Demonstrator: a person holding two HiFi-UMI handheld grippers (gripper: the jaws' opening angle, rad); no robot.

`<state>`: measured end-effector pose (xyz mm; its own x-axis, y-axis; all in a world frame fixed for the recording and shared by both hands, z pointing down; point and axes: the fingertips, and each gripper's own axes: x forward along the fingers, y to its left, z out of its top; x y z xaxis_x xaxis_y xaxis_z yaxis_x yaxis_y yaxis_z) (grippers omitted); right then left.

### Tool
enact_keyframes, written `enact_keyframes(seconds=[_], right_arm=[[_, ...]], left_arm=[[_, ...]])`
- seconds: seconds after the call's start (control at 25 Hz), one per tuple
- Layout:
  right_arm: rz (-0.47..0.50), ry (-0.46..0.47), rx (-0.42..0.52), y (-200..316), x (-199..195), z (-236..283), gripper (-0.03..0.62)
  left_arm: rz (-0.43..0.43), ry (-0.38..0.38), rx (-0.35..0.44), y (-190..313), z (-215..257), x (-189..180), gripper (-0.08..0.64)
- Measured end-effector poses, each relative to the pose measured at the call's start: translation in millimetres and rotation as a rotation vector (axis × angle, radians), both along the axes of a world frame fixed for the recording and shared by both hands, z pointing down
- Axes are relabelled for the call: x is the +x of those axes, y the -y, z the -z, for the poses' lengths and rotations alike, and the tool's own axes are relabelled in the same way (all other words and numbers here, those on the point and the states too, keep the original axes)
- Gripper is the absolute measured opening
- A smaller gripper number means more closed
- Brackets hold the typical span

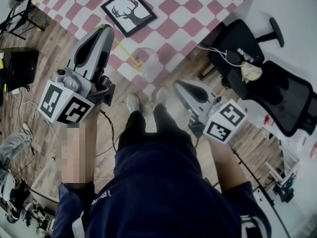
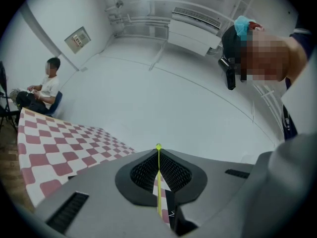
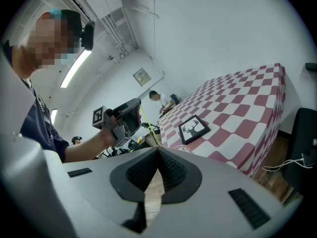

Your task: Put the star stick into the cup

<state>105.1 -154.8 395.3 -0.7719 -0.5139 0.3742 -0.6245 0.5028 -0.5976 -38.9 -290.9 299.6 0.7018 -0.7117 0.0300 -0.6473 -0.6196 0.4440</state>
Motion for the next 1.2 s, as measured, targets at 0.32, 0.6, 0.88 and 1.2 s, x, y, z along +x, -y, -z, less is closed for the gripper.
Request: enact_keyframes(seconds=[0.32, 0.6, 0.88, 1.2], right_arm=[[0.014, -0.041, -0.053, 2, 17, -33, 0.017], [-0.007, -0.069, -0.091, 0, 36, -57, 0.015], [-0.012, -0.077, -0.111, -2, 42, -68, 0.015], [-0.002, -0.077, -0.120, -3, 34, -75, 0.015]], left_arm=[[0.058, -0.027, -0.084, 11, -54, 5, 0.032], [0.113, -0.065, -0.155, 12, -95, 4, 0.032], [0.149, -0.079, -0.195, 8, -118, 4, 0.032], [0.143, -0.065, -0.207, 6, -128, -2, 0.035]])
